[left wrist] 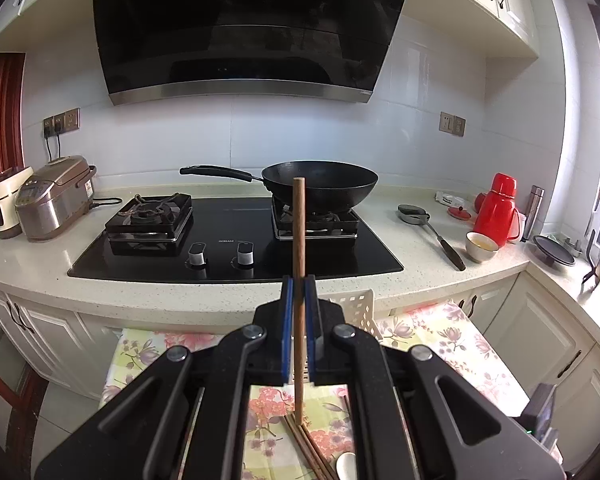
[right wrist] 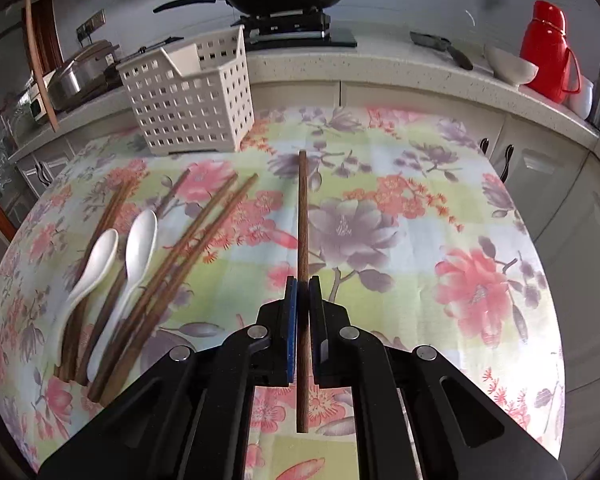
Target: Organize utensils
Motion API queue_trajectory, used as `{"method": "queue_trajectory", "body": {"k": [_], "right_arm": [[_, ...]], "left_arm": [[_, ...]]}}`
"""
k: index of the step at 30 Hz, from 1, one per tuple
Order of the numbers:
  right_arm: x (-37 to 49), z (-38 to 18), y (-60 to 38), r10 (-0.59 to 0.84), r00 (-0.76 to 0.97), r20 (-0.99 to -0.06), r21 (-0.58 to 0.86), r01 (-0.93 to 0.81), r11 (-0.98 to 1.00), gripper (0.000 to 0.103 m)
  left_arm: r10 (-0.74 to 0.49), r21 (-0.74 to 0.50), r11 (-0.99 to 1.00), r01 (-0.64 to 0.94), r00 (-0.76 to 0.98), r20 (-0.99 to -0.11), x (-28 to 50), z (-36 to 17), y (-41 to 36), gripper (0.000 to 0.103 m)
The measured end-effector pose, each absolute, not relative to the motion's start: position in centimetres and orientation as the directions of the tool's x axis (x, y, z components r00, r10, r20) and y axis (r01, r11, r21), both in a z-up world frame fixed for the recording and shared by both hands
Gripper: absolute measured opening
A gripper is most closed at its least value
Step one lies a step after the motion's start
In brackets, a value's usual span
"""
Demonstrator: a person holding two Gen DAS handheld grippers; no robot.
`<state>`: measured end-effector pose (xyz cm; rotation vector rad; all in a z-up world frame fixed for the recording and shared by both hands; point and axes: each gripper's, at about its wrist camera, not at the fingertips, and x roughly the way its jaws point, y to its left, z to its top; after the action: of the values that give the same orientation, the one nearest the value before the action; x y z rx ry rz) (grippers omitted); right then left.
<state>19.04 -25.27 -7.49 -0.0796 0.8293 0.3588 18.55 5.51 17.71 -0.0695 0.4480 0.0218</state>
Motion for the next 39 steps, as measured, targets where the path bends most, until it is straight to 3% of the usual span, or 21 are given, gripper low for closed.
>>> {"method": "queue_trajectory", "body": {"k": [17,33,39], "right_arm": [[16.1,3.3,-26.8,0.350,0.774,-0.528,0.099,-0.353,0.930,0.006],[19.9,6.2,-23.3,0.355,0.794,-0.493,0.081,-0.364,0.928,0.006],[21.6,9.9,-21.9,0.366,0.804,-0.469,0.061,-0.384,0.921,0.006]], "left_arm": [[-0.001,-0.067,0.997,-0.030,0.905,-0.426,18.0,17.7,5.1,0.006],[-0.024,-0.074,0.997,-0.007,0.906,-0.422,18.0,18.5,4.8,0.006],[-0.044,-0.091,0.996,0.006,0.905,-0.424,19.4,18.7,5.0,0.006]]}}
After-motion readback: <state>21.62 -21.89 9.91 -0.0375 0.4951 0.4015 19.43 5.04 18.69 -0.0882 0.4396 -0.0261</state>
